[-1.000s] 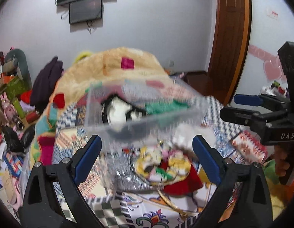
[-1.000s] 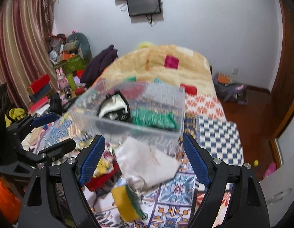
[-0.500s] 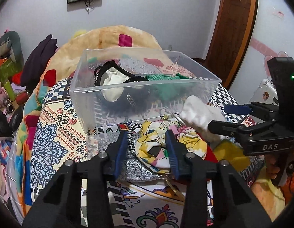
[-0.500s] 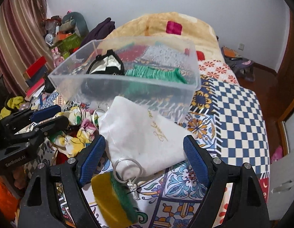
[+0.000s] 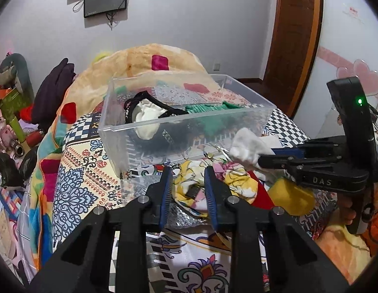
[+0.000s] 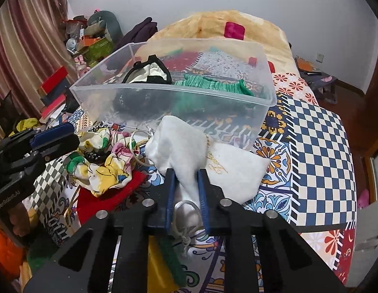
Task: Organize soft objects
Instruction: 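Grasp the white drawstring bag with the right tool while the left tool grasps the floral fabric, then carry the white bag into the box with the right tool while the left drops floral fabric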
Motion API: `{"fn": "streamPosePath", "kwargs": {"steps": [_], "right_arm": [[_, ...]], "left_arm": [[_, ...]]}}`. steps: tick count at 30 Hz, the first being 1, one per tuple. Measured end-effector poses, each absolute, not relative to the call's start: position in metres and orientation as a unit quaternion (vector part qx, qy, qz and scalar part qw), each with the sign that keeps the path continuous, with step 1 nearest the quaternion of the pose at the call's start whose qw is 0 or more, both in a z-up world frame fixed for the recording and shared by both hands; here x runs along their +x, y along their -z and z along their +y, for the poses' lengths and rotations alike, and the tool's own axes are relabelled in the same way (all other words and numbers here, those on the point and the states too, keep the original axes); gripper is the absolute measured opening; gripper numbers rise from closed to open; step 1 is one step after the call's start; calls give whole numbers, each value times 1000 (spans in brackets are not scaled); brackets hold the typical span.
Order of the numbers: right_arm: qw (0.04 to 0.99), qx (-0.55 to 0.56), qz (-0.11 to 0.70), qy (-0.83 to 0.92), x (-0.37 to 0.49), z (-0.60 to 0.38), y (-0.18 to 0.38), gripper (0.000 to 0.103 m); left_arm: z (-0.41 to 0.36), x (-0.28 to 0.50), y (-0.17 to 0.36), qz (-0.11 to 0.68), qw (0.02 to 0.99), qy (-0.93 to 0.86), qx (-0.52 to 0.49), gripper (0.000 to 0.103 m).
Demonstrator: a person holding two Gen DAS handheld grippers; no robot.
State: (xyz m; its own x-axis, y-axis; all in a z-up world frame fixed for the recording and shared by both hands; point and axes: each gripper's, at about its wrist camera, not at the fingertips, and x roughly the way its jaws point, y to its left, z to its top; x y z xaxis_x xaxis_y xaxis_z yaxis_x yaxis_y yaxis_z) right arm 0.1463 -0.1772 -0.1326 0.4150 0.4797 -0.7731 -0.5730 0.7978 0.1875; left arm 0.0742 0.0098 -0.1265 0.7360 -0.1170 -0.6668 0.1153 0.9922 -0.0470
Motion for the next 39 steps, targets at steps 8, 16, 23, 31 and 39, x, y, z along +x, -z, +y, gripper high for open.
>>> {"fn": "streamPosePath", "kwargs": {"steps": [8,16,23,31,39], "right_arm": [[848,-39,427,-311,145,-183,122,12],[866,-24,388,-313,139,-191,92,12],[884,-17,349,-310,137,-198,60,12],[899,-15,311,-307,149,-195,30,12],[901,-27,301,-312,170,-172,29,12]], "left_arm": [[9,84,137,380,922,72,-10,12],[12,80,120,358,930,77,-22,4],[15,73,79,310,946,88,-34,4],[26,86,38,259,963,68,-34,3],[45,125,32,251,966,47,-32,4]]}}
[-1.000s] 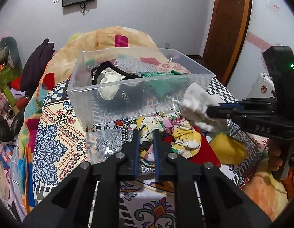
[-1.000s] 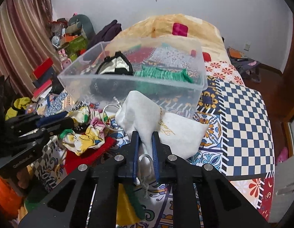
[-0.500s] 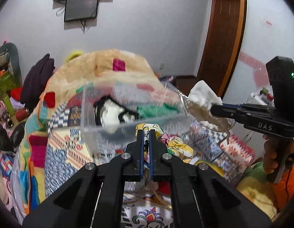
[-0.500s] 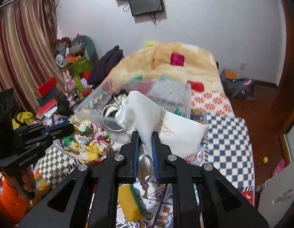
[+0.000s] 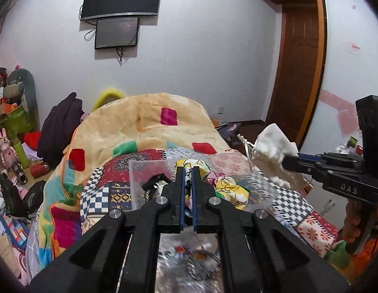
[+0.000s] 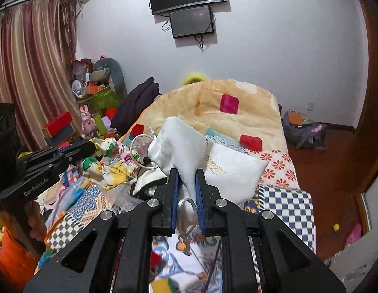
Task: Organize soft objects
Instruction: 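Carry the white bag into the box with the right tool while the left drops floral fabric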
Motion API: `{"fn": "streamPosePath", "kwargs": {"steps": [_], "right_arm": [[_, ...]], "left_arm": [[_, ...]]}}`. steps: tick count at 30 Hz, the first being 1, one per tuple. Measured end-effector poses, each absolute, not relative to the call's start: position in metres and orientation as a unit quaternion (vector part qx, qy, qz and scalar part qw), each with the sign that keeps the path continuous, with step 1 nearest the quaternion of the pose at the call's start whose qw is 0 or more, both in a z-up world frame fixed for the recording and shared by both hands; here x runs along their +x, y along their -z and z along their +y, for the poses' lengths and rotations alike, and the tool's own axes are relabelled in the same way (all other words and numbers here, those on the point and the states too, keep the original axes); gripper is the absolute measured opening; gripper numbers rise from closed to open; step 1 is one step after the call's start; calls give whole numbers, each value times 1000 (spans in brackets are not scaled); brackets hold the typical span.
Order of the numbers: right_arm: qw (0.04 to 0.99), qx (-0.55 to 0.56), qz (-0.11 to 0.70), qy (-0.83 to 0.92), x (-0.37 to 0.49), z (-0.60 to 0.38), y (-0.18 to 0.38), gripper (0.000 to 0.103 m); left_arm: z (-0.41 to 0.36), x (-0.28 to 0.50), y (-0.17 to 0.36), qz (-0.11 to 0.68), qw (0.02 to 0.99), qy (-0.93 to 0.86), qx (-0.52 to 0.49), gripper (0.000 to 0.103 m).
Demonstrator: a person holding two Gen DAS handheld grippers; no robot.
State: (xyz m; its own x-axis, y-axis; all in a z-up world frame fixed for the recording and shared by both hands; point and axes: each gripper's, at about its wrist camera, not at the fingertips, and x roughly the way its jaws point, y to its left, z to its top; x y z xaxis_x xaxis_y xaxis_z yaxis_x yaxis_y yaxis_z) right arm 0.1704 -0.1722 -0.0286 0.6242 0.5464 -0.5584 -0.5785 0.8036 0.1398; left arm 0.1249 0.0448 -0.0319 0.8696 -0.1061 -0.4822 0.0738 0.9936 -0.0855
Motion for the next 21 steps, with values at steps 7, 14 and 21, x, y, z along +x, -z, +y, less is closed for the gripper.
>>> {"fn": "streamPosePath", "kwargs": {"steps": [7,14,21], "right_arm": [[890,-39,323,-318,196,-149,52,12],[873,-61,364,-320,212,-133,81,12],[861,-74,389,-318,215,-128,95,15]], "left_arm": [[56,157,56,280,959,36,-25,4],[60,182,92,325,945,37,-26,4],[54,191,112,355,934,44,-20,5]]}}
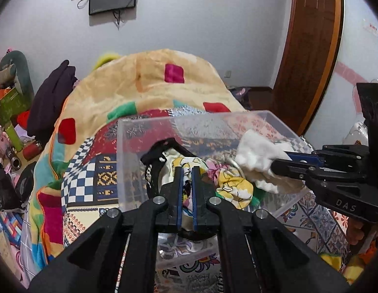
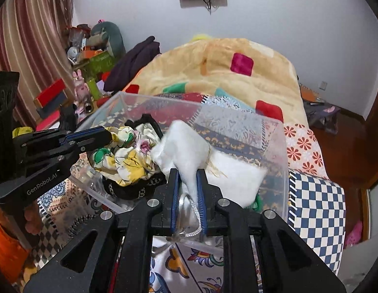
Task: Organize soft objects
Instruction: 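Carry the white bag into the box with the right tool while the left drops floral fabric, then grasp the yellow-green sponge with the right tool while the left tool grasps the beaded strap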
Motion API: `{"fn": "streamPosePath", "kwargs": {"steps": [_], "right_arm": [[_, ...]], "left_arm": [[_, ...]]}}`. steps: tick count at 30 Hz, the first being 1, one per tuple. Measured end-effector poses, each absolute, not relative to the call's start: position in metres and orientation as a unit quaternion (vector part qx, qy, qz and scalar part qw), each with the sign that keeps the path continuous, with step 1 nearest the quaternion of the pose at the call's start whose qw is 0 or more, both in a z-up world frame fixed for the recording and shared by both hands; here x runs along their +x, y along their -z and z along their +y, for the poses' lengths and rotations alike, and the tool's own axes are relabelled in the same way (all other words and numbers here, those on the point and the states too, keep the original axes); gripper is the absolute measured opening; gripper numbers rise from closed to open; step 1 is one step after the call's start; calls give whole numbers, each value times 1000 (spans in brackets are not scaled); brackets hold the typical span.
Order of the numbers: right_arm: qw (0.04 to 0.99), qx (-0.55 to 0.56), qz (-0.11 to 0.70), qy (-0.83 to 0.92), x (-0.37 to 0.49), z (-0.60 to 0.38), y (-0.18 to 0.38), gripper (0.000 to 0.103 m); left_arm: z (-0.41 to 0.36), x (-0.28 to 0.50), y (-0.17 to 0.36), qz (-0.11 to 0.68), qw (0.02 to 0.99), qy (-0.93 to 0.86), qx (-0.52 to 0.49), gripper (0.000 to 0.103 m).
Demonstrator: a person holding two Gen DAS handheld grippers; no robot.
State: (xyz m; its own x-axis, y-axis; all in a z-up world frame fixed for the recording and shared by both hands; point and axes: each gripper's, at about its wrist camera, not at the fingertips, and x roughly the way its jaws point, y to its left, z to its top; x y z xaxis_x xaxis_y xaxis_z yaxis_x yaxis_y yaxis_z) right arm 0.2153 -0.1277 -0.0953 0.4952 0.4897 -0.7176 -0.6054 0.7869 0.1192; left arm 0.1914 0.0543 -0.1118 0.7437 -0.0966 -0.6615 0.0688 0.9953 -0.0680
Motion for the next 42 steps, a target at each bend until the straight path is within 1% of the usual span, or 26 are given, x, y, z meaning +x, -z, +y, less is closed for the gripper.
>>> {"fn": "streamPosePath", "kwargs": {"steps": [1,2,4,6,8,11,13,14,15,16,17,19,20,22,28,30,35,39,41,42], "right_arm": [[861,-77,390,-316,215,-127,95,15],[861,-77,391,-316,214,-127,95,17],[860,-73,393,-317,215,-128,94,24],[862,-70,390,-316,214,-130,90,36],[865,-67,383,-316,211,-133,85,43],[870,-62,372,-317,206,-138,74,50],[874,-58,365,-316,203,-142,67,55],[876,-56,361,-314,200,-145,63,60],[879,-53,356,-313,197,-148,58,65],[881,-51,352,-312,195,-151,55,68],[885,-50,345,-308,190,-156,51,72],[891,-52,337,-301,182,-161,46,76],[893,-53,333,-297,177,-164,44,78],[896,-57,329,-292,167,-171,40,80],[898,-61,330,-286,146,-185,39,82],[895,-62,336,-287,137,-188,43,82],[880,-71,369,-292,123,-189,70,82],[863,-77,401,-298,112,-187,94,82],[853,-78,418,-302,109,-187,107,81],[850,-76,423,-304,107,-188,111,81]], "left_arm": [[54,191,112,356,933,45,-19,5],[53,190,112,357,933,44,-19,6],[53,187,110,356,933,47,-21,9],[53,185,108,356,933,48,-23,11],[54,181,104,355,933,49,-26,13],[54,174,96,351,935,50,-29,20],[54,167,89,343,938,47,-25,28],[54,163,86,339,939,47,-23,30],[53,157,81,334,941,47,-21,36],[54,155,78,331,942,47,-20,42],[53,149,74,326,944,47,-19,45],[52,140,67,320,946,49,-19,58],[52,134,64,317,947,50,-18,61],[50,124,59,313,948,51,-17,71],[38,93,56,309,949,58,-6,84],[35,85,60,312,948,56,-3,86],[31,72,78,328,943,49,-5,86],[35,72,100,351,935,41,-26,86],[36,73,108,359,932,38,-34,83],[37,74,112,363,930,37,-36,79]]}}
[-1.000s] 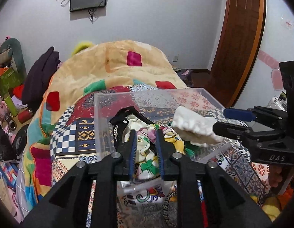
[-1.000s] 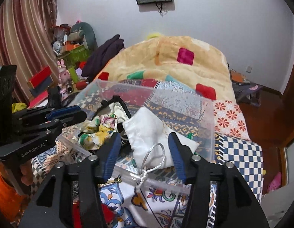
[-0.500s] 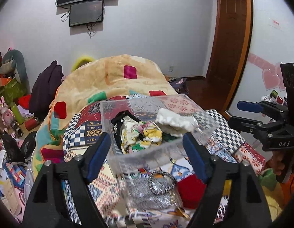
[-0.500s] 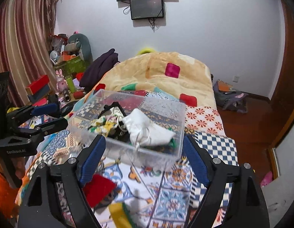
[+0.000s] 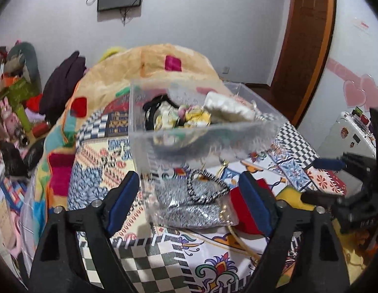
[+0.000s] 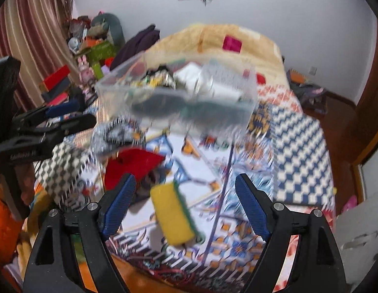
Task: Organize soft objects
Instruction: 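Grasp the yellow-green sponge with the right tool while the left tool grasps the beaded strap, then lower the sponge into the clear box with the right tool while the left tool drops the beaded strap in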
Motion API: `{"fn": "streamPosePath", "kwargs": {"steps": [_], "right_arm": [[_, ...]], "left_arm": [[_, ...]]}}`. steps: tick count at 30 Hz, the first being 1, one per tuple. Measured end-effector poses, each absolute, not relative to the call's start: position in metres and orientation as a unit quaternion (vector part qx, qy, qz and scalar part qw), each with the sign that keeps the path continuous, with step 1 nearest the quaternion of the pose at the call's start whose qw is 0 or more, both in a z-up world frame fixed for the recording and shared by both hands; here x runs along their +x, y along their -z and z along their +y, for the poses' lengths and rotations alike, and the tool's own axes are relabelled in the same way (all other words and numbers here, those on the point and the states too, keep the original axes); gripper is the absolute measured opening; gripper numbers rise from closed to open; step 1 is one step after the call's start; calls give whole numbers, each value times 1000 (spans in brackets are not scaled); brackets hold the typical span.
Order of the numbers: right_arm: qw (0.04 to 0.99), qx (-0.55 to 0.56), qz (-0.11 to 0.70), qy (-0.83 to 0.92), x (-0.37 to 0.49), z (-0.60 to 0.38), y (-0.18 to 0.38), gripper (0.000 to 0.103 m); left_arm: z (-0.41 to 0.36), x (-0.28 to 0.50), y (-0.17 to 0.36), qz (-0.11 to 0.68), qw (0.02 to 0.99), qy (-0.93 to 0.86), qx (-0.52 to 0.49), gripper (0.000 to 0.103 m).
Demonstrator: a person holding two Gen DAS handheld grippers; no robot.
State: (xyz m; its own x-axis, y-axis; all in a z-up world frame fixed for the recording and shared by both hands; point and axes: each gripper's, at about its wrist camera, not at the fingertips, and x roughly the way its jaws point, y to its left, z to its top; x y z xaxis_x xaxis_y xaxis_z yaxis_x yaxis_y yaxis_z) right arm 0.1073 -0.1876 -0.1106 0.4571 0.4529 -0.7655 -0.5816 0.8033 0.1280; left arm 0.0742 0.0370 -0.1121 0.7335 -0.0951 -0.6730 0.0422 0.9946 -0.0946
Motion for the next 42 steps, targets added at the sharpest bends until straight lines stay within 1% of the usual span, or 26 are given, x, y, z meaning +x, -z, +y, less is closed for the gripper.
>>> {"fn": "streamPosePath", "kwargs": {"steps": [1,2,3,4,5,6,7,8,9,13,17,20,22,25,32,42], "right_arm": [[843,-74,434,-309,108,-187,117,81],[838,-73,442,-312,107,-187,122,78],[835,-74,446,-314,107,-187,125,70],[831,-77,452,-316,107,-186,128,67],[826,-79,457,-320,106,-185,132,59],[823,-80,460,-323,104,-184,134,52],[821,-81,462,-325,104,-183,135,49],[820,-83,463,-326,103,-183,136,42],[819,-84,464,-327,103,-183,137,36],[820,-84,461,-330,101,-184,136,27],[823,-81,456,-327,100,-186,135,26],[826,-75,454,-325,101,-188,134,26],[829,-72,452,-322,102,-189,131,26],[833,-68,447,-318,104,-191,127,26],[851,-62,421,-308,110,-198,106,26],[878,-55,371,-298,129,-196,69,26]], "left_arm": [[38,76,116,369,928,36,-38,74],[39,78,120,374,926,37,-40,71],[39,80,123,379,924,39,-43,66],[40,82,125,384,921,41,-45,60],[40,84,128,387,920,43,-47,58],[41,86,131,389,919,45,-48,53],[40,88,133,392,918,47,-48,48],[40,90,134,393,917,48,-46,45],[38,91,136,395,917,49,-44,40],[34,96,139,393,918,46,-33,30],[31,101,142,395,917,45,-21,26],[31,106,147,401,915,44,-15,20],[30,106,148,400,916,41,-9,13],[31,104,148,399,916,41,-5,7],[35,97,135,383,923,41,-11,5],[43,81,84,317,947,41,-27,5]]}}
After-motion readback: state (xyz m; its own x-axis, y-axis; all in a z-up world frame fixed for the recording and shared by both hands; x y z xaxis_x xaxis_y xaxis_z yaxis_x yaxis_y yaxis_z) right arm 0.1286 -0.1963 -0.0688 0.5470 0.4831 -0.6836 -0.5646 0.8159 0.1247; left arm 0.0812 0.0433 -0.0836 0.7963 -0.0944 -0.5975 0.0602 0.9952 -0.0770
